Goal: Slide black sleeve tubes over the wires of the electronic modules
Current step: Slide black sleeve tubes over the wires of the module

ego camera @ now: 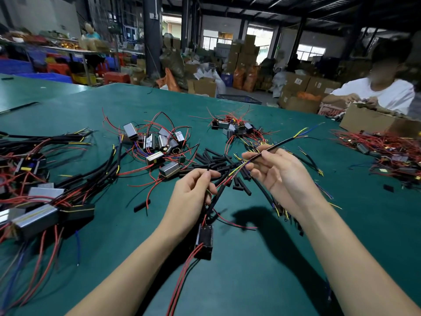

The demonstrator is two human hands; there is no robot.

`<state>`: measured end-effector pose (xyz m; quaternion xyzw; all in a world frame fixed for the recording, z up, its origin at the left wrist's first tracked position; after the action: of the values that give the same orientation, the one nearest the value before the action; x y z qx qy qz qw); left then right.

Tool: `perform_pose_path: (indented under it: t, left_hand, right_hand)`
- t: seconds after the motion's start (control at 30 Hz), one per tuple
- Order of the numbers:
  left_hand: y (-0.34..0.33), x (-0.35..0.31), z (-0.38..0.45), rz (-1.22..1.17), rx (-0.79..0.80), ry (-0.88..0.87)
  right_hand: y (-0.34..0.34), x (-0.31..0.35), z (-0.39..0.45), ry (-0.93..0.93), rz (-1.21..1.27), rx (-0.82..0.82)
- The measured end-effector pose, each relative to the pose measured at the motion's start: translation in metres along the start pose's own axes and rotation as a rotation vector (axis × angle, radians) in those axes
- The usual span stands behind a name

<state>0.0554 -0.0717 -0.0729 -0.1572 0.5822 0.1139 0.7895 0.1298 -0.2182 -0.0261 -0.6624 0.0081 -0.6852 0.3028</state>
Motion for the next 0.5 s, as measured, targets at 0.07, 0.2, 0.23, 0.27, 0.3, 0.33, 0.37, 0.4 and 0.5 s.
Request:
perform_pose_path:
  t: [0.07,0.2,0.23,0.27,0.3,0.33,0.37,0.4,0.5]
  left_hand:
    - [-0.003,-0.001,-0.001,-0.043,0.024,0.012]
    - [-0.007,-0.002,-0.002,-0.092,0.046,0.037]
    - [-0.007,-0.004,-0.002,-0.066,0.041,0.018]
    - [-0.006,-0.005,-0.002,-0.036,0.034,-0.002]
    - [-0.005,-0.006,-0.002,-0.013,0.024,-0.012]
    - [-0.004,-0.006,-0.002,-0.002,0.01,-0.012]
    - [-0.002,-0.004,-0.002,-0.002,-0.003,-0.005]
    - [-0.001,-0.003,-0.001,-0.008,-0.012,0.003]
    - [0.0,-0.001,-0.001,-0.012,-0.022,0.012]
  right_hand:
    - [-0.006,-0.003,-0.002,0.004,-0.008,0.016]
    - [-0.012,-0.006,-0.005,0.017,-0.028,0.04]
    - [-0.013,-0.007,-0.005,0.015,-0.025,0.044]
    - [-0.013,-0.008,-0.005,0.01,-0.021,0.048]
    - [-0.013,-0.01,-0.005,0.003,-0.022,0.051]
    - [-0.012,-0.011,-0.005,-0.002,-0.028,0.051]
    - [-0.011,-0.012,-0.004,-0.007,-0.035,0.051]
    - [-0.01,-0.012,-0.003,-0.014,-0.043,0.051]
    - [-0.006,-0.014,-0.003,-0.037,-0.085,0.046]
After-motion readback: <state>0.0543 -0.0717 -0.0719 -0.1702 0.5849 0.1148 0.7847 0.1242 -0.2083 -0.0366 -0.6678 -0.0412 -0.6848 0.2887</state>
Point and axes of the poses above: each hand's wrist, its own z-axis towards the middle knuckle, its own y-axis out of the back of the hand, x = y × z, the point moved 10 cm from there along z, towards the middle knuckle, and after that the axes turned 2 degrees about -x, right-handed, at the moved point
